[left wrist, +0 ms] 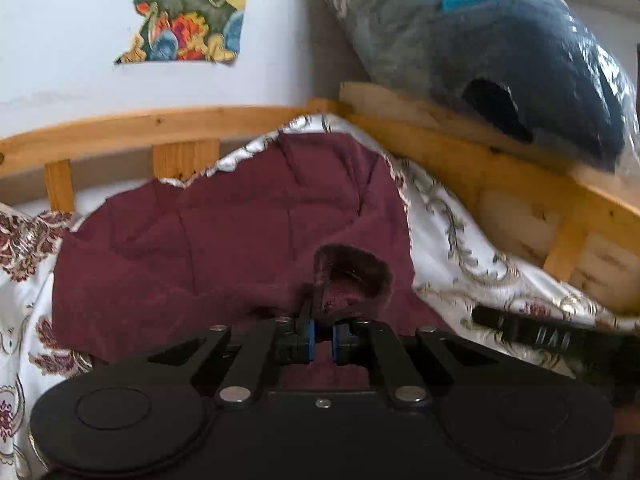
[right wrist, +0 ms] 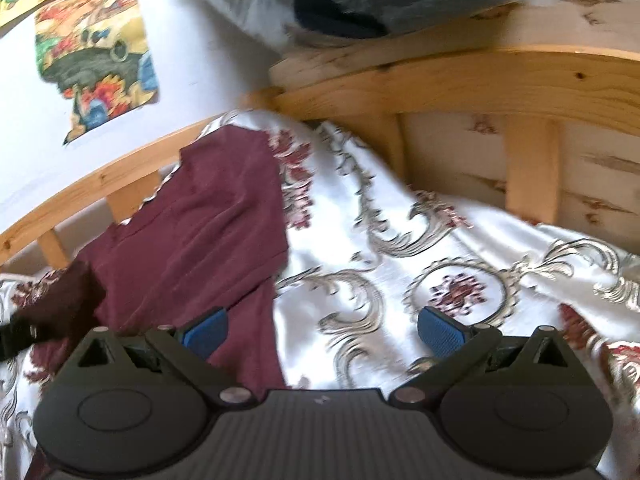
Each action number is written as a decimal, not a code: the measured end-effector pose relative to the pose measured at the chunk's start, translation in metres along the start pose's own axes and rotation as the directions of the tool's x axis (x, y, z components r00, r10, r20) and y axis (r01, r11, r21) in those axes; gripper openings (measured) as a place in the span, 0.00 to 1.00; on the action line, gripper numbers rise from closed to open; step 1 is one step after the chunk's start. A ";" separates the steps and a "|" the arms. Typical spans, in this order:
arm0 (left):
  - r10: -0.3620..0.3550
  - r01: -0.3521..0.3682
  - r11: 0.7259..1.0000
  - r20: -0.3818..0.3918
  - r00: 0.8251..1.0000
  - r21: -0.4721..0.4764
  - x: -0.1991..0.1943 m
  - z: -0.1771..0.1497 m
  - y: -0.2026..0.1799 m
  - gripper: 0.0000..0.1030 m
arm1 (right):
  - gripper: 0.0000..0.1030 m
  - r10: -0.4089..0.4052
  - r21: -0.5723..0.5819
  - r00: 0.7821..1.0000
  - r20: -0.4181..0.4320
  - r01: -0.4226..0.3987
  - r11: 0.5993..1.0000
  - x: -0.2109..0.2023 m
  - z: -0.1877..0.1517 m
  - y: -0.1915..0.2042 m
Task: Fold small clothes
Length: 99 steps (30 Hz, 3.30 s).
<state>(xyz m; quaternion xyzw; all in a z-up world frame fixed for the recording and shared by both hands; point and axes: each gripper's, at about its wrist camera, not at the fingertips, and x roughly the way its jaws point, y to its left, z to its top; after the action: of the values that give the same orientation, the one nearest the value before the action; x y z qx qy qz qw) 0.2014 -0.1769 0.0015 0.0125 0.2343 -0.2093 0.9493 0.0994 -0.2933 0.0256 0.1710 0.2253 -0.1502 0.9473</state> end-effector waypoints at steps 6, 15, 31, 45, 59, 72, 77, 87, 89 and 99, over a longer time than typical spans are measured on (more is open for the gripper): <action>-0.063 0.060 0.997 -0.076 0.995 -0.041 -0.009 -0.009 0.008 0.42 | 1.00 0.022 -0.008 1.000 -0.015 -0.022 1.000 0.003 -0.003 0.004; -0.141 0.145 0.988 -0.082 0.987 0.045 -0.042 -0.035 0.011 0.78 | 1.00 0.070 -0.094 0.997 -0.030 -0.073 0.993 0.003 -0.015 0.026; 0.332 -0.349 0.926 -0.132 0.934 -0.145 -0.006 0.001 0.119 0.89 | 0.56 0.375 -0.197 0.920 -0.112 -0.390 0.899 0.000 -0.036 0.077; 0.396 -0.403 0.915 -0.273 0.877 0.032 0.021 -0.016 0.131 0.88 | 0.09 0.386 -0.593 0.822 -0.419 -0.570 0.569 -0.041 -0.054 0.114; 0.357 -0.358 0.933 -0.154 0.921 0.017 -0.003 -0.004 0.117 0.91 | 0.67 0.466 -0.284 0.856 -0.225 -0.515 0.808 -0.023 -0.018 0.069; 0.458 -0.453 0.888 -0.254 0.852 0.080 0.038 -0.023 0.133 0.91 | 0.08 0.323 -0.240 0.905 -0.276 -0.391 0.889 0.019 -0.047 0.076; 0.446 -0.437 0.895 -0.190 0.875 0.090 0.027 -0.013 0.125 0.90 | 0.07 0.278 -0.374 0.957 -0.077 -0.287 0.882 -0.014 -0.035 0.080; 0.466 -0.429 0.877 -0.163 0.870 0.216 0.057 -0.001 0.100 0.90 | 0.33 0.219 -0.364 0.965 -0.142 -0.256 0.895 0.000 -0.044 0.072; 0.490 -0.445 0.863 -0.183 0.852 0.237 0.068 -0.005 0.102 0.90 | 0.37 0.214 -0.364 0.967 -0.137 -0.250 0.897 0.000 -0.042 0.070; 0.437 -0.426 0.899 -0.182 0.881 0.096 0.036 -0.008 0.119 0.95 | 0.67 0.212 -0.375 0.968 -0.137 -0.249 0.893 -0.002 -0.040 0.065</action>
<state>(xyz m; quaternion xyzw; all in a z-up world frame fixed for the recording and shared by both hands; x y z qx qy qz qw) 0.2754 -0.0813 -0.0304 0.1107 0.3136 0.0035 0.9431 0.1066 -0.2187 0.0096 0.0120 0.2725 0.0191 0.9619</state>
